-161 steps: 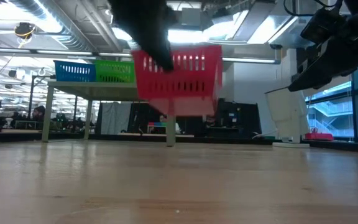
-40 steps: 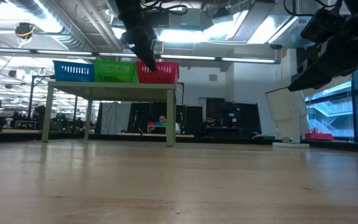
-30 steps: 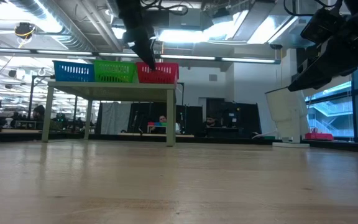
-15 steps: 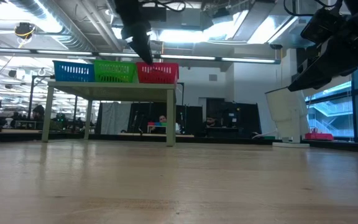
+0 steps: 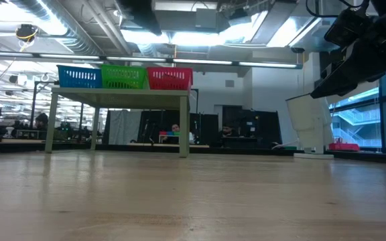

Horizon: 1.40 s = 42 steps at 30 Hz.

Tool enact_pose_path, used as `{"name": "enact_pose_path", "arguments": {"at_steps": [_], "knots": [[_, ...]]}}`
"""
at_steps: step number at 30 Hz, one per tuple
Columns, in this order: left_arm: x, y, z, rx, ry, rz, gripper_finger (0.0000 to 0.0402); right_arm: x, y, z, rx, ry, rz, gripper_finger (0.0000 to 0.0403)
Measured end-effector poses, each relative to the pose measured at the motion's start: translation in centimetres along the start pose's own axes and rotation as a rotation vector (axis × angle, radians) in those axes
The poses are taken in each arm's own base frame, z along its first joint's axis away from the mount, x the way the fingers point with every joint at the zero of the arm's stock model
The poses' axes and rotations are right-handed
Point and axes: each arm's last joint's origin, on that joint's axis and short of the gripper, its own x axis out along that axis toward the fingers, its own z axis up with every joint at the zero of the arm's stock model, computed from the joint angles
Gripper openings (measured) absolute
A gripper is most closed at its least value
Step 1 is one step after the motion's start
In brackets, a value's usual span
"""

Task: Pick & Place Office Desk Supplies
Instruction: Return to Home Position

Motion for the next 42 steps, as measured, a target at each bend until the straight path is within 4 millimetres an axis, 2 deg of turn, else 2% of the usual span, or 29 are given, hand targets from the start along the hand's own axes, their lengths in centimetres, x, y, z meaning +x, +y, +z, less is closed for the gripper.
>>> {"name": "enact_pose_path", "arguments": {"at_steps": [7, 9, 12, 15, 21, 27, 34, 38, 42], "knots": [[-6.8, -1.3, -1.2, -0.186, -0.193, -0.103, 0.0149, 0.0, 0.0, 0.0, 0.0, 0.0, 0.0, 0.0192], [-7.9, -1.9, -2.1, -0.207, -0.221, -0.141, 0.0145, 0.0, 0.0, 0.0, 0.0, 0.0, 0.0, 0.0192], [-8.2, -3.2, -3.6, -0.234, -0.235, -0.189, 0.0141, 0.0, 0.0, 0.0, 0.0, 0.0, -0.001, 0.0192], [-7.5, -5.0, -4.9, -0.292, -0.274, -0.206, 0.0141, 0.0, 0.0, 0.0, 0.0, -0.001, -0.003, 0.0192], [-4.1, -9.4, -7.6, -0.305, -0.379, -0.237, 0.0141, 0.0, 0.0, 0.0, 0.0, -0.001, -0.003, 0.0192], [-1.2, -12.4, -10.7, -0.346, -0.556, -0.288, 0.0139, 0.0, 0.0, 0.0, 0.0, -0.001, -0.003, 0.0192], [1.8, -13.5, -15.6, -0.461, -0.719, -0.208, 0.0139, 0.0, 0.0, 0.0, 0.0, -0.001, -0.003, 0.0192], [3.2, -13.2, -18.4, -0.517, -0.727, -0.127, 0.0138, 0.0, 0.0, 0.0, 0.0, -0.001, -0.003, 0.0192], [3.7, -12.5, -20.1, -0.567, -0.729, -0.102, 0.0136, 0.0, 0.0, 0.0, 0.0, -0.001, -0.002, 0.0192]]}}
